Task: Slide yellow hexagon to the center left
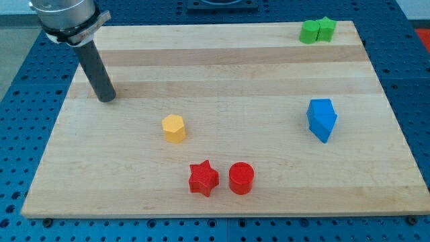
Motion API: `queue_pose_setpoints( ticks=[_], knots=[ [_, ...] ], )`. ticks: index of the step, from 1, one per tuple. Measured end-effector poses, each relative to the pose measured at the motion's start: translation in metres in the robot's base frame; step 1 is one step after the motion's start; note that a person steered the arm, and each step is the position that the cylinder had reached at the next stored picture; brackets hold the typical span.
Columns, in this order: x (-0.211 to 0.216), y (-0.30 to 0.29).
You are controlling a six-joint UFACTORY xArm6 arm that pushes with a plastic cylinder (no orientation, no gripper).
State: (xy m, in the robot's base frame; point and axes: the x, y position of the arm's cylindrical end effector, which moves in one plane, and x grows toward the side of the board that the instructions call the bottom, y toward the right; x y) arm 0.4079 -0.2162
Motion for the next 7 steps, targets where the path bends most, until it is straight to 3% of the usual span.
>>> queue_pose_setpoints(
  ticks=[3, 5, 7],
  knots=[
    [0.024, 0.163],
    [0.082, 0.183],
    [0.085, 0.134]
  ],
)
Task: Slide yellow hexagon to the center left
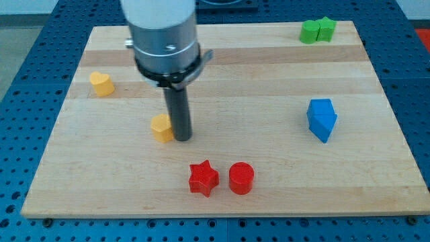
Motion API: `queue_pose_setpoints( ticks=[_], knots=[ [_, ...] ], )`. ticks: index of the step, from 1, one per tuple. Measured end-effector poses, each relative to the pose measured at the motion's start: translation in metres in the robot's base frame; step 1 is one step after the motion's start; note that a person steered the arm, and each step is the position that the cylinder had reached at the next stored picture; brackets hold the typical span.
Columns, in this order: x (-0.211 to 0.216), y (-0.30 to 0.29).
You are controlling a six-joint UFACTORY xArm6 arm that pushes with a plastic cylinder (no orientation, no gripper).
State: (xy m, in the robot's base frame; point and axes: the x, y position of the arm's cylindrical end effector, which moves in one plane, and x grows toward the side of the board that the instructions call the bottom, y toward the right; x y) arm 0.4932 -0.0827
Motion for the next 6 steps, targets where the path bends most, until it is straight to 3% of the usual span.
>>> queue_pose_setpoints(
  ticks=[6],
  knots=[
    [-0.022, -0.116]
  ],
)
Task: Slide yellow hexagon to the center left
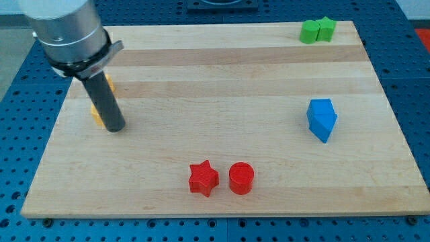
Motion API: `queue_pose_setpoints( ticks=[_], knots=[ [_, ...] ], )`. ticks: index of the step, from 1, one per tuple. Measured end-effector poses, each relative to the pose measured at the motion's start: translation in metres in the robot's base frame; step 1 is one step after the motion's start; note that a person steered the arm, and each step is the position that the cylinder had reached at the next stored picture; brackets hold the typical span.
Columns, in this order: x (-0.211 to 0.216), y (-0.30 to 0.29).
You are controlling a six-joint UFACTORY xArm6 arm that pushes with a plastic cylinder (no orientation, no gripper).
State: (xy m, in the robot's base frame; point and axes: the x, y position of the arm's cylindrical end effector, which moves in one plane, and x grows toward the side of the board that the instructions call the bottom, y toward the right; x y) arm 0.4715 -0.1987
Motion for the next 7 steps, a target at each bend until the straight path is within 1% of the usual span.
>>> queue_pose_setpoints(
  ticks=[2, 7],
  knots=[
    [-0.028, -0.011],
    [-0.037, -0.011]
  ],
)
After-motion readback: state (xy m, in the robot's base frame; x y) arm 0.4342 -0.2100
